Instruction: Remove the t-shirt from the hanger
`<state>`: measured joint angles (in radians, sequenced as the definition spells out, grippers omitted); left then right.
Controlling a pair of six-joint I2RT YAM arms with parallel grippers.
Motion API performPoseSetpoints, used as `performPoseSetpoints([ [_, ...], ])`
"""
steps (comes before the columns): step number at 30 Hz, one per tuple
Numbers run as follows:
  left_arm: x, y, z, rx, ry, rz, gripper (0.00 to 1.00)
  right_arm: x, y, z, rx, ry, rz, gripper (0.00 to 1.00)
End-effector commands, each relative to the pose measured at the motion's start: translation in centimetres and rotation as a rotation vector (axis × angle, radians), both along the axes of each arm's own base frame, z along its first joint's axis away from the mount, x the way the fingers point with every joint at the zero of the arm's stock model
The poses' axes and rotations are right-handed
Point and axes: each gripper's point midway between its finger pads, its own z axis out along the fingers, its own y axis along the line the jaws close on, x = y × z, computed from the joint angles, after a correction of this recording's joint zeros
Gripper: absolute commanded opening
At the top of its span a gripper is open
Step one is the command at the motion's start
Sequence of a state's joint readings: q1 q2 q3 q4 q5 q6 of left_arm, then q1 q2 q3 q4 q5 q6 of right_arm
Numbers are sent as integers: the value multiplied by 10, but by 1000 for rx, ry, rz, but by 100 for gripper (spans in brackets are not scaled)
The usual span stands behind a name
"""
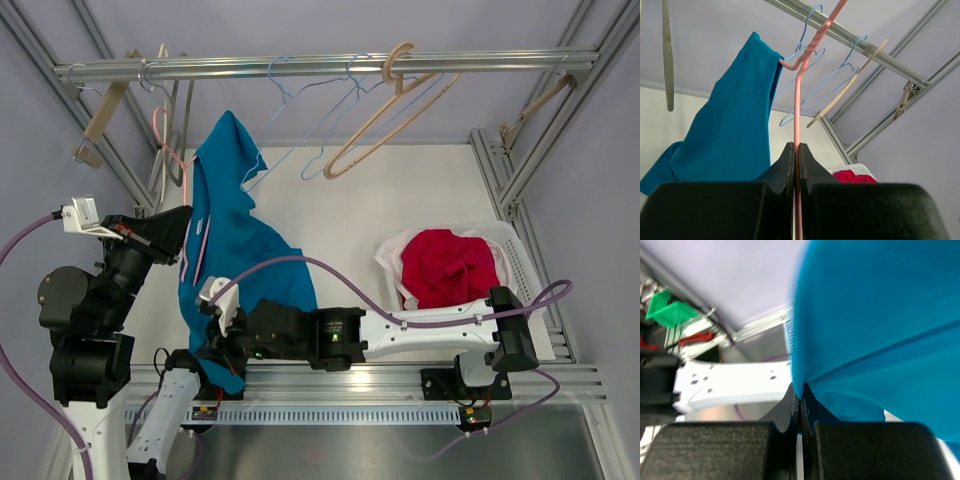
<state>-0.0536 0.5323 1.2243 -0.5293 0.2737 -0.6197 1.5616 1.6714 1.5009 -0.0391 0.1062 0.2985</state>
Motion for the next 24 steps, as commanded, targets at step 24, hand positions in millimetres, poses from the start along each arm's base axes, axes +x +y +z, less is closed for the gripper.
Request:
performPoseSetpoints([
  [24, -101, -24, 62, -45, -196, -188, 0, 42, -148, 34, -36, -199, -429, 0],
])
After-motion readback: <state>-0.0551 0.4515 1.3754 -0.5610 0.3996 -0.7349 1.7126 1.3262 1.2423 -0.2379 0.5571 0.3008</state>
